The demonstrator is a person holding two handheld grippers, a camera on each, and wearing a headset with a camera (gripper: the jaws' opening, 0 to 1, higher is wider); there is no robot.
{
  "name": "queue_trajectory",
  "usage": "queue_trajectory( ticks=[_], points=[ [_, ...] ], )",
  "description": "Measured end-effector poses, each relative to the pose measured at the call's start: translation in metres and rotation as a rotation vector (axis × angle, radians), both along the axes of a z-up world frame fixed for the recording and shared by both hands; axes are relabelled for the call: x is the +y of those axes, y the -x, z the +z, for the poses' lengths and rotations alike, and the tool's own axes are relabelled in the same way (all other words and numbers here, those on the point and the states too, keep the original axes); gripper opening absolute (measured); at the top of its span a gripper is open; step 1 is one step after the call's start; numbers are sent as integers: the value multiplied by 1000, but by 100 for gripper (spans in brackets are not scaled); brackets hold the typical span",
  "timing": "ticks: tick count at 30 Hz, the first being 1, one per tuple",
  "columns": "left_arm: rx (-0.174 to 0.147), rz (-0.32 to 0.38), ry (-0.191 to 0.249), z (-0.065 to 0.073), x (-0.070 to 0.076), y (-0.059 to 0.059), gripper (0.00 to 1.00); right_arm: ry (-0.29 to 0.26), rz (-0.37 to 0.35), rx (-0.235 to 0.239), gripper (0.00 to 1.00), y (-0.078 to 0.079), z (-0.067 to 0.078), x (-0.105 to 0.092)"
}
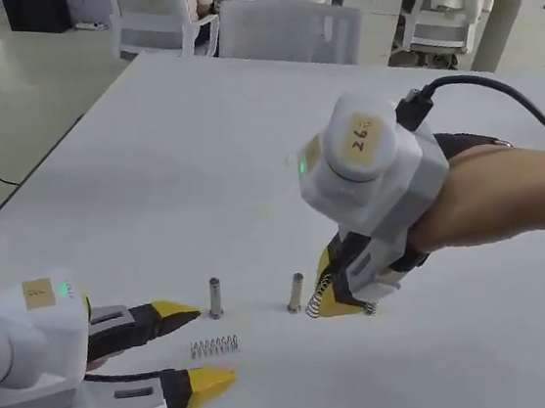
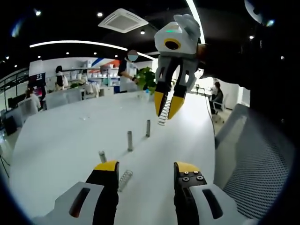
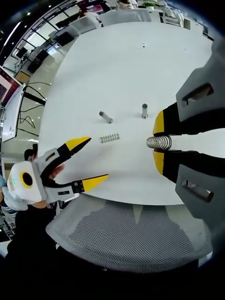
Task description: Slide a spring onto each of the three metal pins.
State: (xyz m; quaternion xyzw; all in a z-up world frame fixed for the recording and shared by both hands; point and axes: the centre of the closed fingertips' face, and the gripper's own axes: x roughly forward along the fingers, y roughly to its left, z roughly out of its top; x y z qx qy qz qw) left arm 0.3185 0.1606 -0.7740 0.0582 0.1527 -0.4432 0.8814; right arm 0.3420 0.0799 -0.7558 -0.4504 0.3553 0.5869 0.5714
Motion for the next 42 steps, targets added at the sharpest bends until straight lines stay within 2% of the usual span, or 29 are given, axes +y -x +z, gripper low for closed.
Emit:
queue_trajectory(
  ticks=[9,25,32,34,38,42],
  points=[
    [9,44,4,-3,11,-2,47,6,-16,-9,8,-14,0,-2],
    [20,56,9,-6,14,-2,49,26,-39,-34,8,-46,-4,2],
    [24,62,11,-8,16,-1,49,24,-51,-35,8,-60,-12,8],
    [24,62,10,-8,17,-1,48,25,-55,-21,8,-62,-16,9],
    [27,65,10,-10,18,0,48,34,-58,-33,8,-69,-21,11],
    [29,68,11,-11,19,-1,48,36,-62,-27,8,-71,-25,12]
  ],
)
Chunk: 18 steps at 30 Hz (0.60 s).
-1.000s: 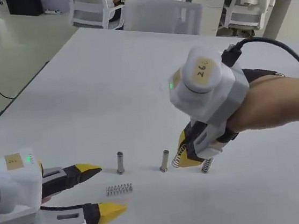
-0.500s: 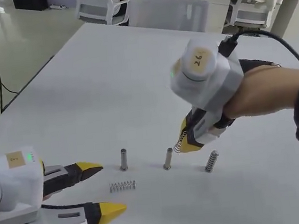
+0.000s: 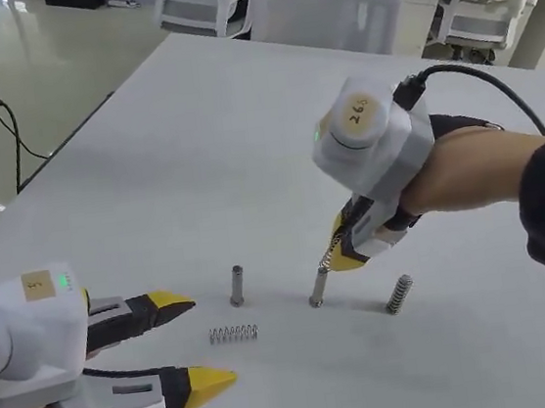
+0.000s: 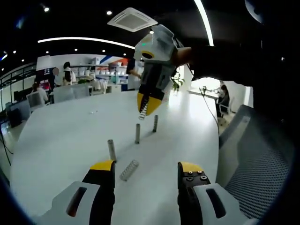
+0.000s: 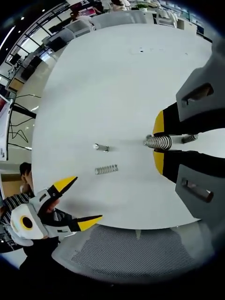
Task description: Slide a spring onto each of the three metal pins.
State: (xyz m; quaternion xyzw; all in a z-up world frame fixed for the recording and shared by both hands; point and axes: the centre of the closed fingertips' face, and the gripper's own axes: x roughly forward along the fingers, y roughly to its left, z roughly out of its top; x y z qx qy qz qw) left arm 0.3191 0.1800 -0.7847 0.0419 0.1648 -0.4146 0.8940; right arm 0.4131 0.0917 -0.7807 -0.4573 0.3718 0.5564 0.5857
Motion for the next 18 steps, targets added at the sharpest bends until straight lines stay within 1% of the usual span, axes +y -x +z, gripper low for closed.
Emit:
queue_trajectory(
  ticks=[9,15,18],
  points=[
    [3,7,5,-2,2,0,47,18,0,10,8,-5,-10,0],
    [6,7,4,-3,3,0,46,20,0,13,8,-6,-12,1],
    [7,7,6,-3,3,0,46,31,1,13,8,-8,-15,0]
  ],
)
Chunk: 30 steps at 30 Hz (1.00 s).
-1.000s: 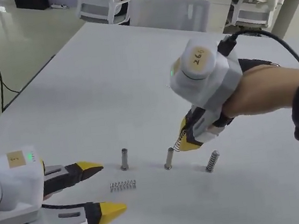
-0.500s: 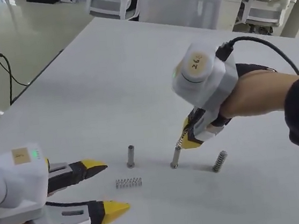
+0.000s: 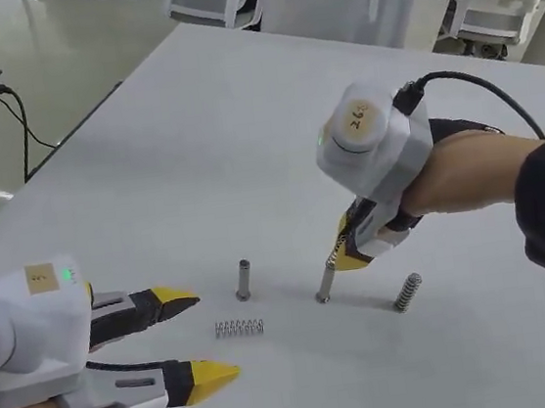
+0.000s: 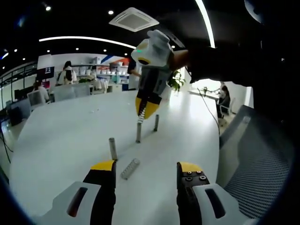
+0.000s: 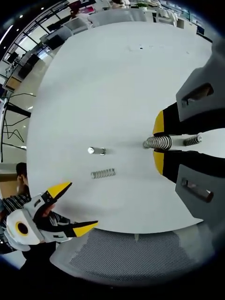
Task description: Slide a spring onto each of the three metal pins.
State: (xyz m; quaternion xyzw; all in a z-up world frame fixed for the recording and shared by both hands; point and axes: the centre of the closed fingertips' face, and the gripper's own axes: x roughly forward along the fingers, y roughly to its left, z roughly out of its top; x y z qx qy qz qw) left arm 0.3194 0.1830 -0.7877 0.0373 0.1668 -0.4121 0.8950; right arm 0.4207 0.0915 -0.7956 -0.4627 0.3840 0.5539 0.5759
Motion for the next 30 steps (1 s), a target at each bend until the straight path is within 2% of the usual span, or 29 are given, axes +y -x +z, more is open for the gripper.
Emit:
queue_trajectory(
  ticks=[10,30],
  points=[
    [2,2,3,-1,1,1,45,12,-1,14,8,0,-6,1],
    [6,1,1,-2,2,2,43,84,13,45,8,3,-34,3]
  ],
)
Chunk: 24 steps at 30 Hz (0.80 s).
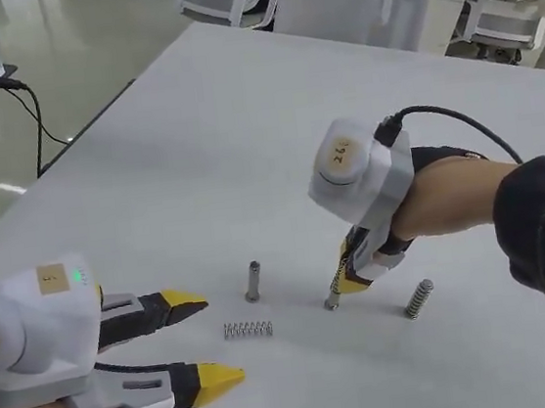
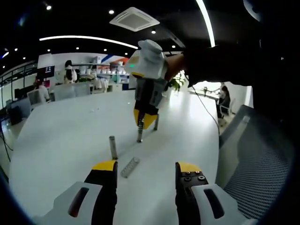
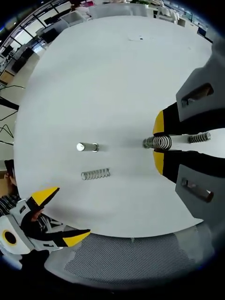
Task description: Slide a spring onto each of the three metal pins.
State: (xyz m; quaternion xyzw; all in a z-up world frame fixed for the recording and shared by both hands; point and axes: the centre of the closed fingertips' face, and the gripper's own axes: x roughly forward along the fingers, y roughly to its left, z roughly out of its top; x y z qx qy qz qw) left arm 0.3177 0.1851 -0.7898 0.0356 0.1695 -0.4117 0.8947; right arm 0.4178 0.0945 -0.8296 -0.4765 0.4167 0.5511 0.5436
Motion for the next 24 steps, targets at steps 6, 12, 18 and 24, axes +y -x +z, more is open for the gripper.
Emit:
queue_trajectory(
  ticks=[6,12,18,24],
  points=[
    [0,0,0,0,0,0,43,27,-2,14,9,3,-8,-3],
    [1,-1,-1,0,-1,0,43,30,-10,28,9,4,-15,-3],
    [4,3,-1,-1,0,1,42,40,-12,40,9,6,-22,-4],
    [6,5,0,-1,0,1,42,41,-12,48,9,8,-25,-6]
  ],
)
